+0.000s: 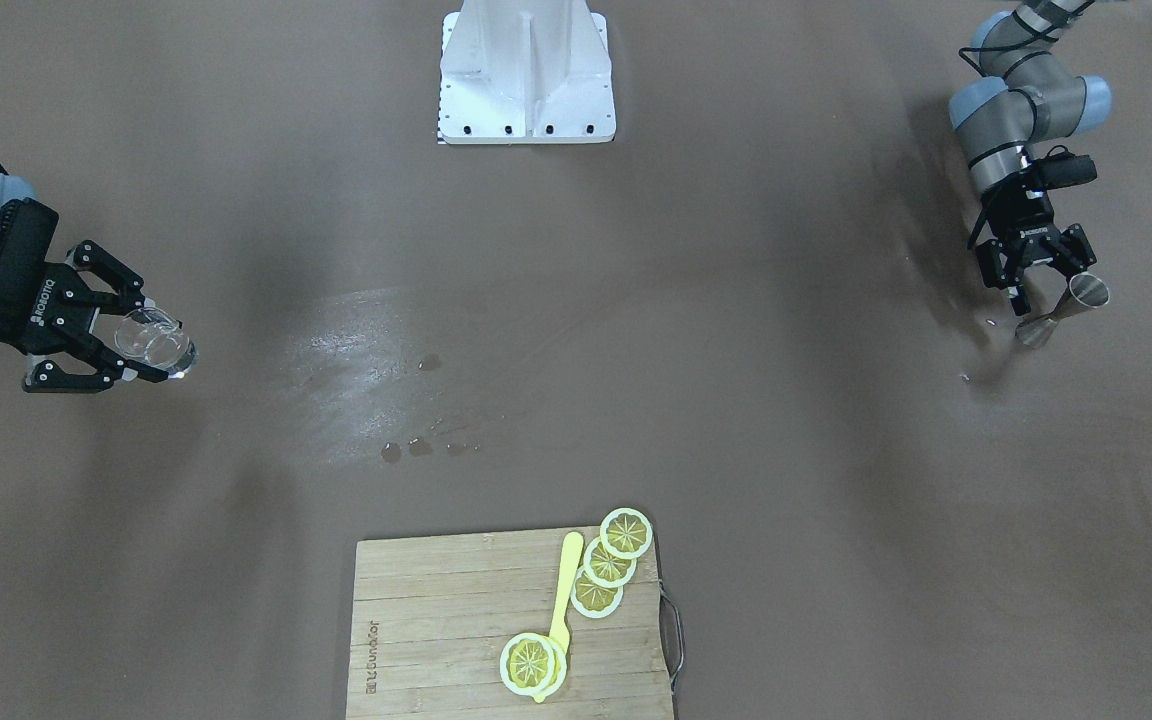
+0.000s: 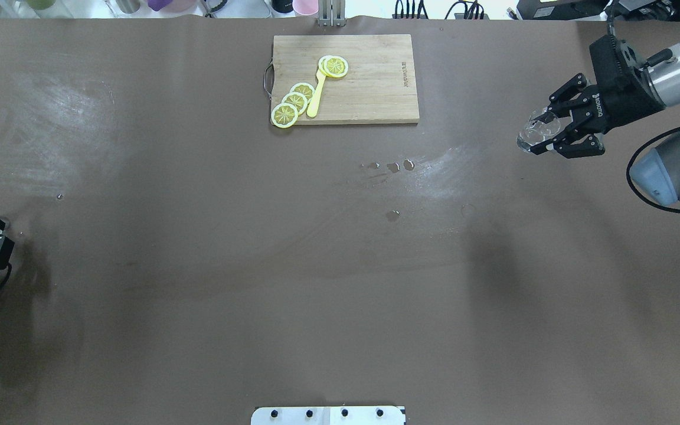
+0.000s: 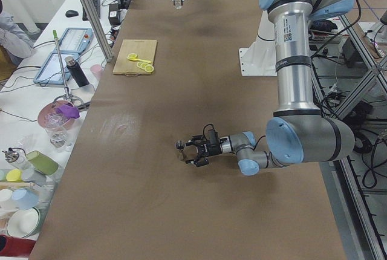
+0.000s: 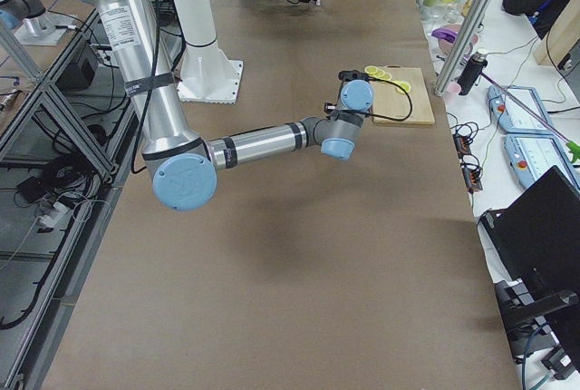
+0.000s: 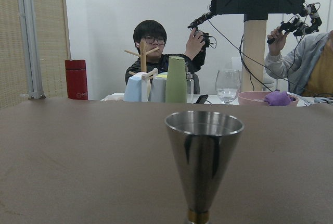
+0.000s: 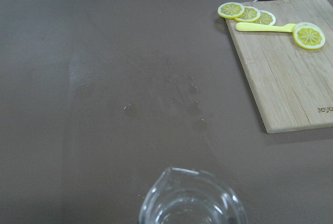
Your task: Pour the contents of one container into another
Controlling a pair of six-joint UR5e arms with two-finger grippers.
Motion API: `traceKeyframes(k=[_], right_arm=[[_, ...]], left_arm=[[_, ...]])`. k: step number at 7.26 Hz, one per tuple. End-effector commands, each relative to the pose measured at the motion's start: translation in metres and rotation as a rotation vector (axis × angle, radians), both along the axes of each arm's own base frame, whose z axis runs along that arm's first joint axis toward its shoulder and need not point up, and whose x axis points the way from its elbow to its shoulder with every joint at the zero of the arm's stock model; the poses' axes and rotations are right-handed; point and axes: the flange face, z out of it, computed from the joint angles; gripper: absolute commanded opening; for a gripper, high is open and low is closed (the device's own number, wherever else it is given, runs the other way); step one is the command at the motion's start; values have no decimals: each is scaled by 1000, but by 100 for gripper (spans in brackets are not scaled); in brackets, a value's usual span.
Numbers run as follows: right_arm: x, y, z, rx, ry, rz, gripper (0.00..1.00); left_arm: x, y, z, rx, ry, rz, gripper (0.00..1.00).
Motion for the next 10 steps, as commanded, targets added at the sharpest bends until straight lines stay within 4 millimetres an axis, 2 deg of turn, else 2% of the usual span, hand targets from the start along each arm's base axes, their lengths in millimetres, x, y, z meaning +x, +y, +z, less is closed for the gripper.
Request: traceKeyframes(k=[1, 2, 3, 6, 7, 10], right_arm=[[-1, -3, -2, -17, 3, 1, 0], [-1, -2, -3, -19, 2, 1, 0], [-1, -2, -2, -21, 2, 2, 0], [-1, -2, 1, -27, 6, 3, 0], [0, -1, 2, -27, 6, 3, 0], [-1, -3, -3, -26, 2, 4, 0]], left_arm=[[6, -18, -3, -29, -22, -30, 91], [5, -22, -2, -38, -32, -39, 82], [5, -25, -4, -37, -26, -47, 69], [4, -27, -5, -30, -24, -55, 8], [4, -27, -6, -29, -26, -56, 0], [11, -29, -27, -19, -37, -37, 0]])
